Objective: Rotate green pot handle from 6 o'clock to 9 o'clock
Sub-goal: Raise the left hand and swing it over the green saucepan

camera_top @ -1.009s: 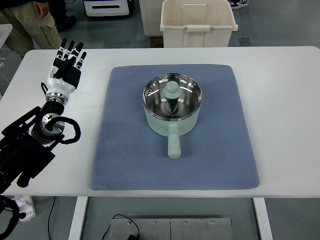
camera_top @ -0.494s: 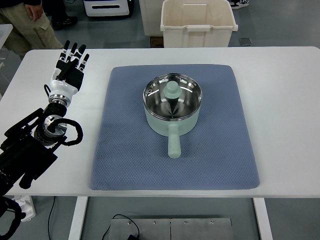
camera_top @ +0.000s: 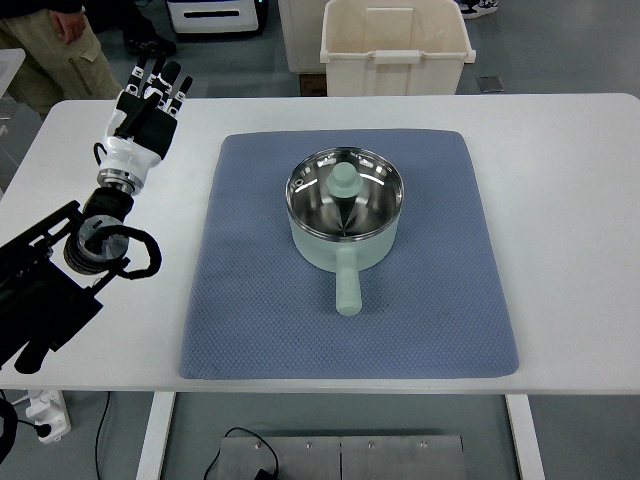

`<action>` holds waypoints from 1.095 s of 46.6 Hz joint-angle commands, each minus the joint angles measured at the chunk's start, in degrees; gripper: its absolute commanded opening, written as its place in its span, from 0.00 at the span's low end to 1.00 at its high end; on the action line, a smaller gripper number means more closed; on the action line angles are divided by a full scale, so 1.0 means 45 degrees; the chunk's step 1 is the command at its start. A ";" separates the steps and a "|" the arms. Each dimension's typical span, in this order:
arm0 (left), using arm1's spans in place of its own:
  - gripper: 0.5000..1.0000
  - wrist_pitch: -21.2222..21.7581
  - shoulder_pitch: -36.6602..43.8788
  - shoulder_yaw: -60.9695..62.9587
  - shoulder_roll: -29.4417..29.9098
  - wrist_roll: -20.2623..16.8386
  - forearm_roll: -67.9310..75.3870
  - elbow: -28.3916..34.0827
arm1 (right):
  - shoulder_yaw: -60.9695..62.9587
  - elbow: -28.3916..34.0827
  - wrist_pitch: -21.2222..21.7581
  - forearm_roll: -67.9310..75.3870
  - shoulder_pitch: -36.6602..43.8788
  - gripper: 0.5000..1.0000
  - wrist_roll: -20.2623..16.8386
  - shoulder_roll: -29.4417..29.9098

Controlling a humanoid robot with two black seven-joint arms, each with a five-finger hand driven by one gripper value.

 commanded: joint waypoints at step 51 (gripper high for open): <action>1.00 -0.1094 -0.2256 -0.0129 0.2413 -0.0590 0.3070 -0.5061 | 0.0000 0.0002 0.0005 0.0001 0.0002 1.00 0.0003 0.0000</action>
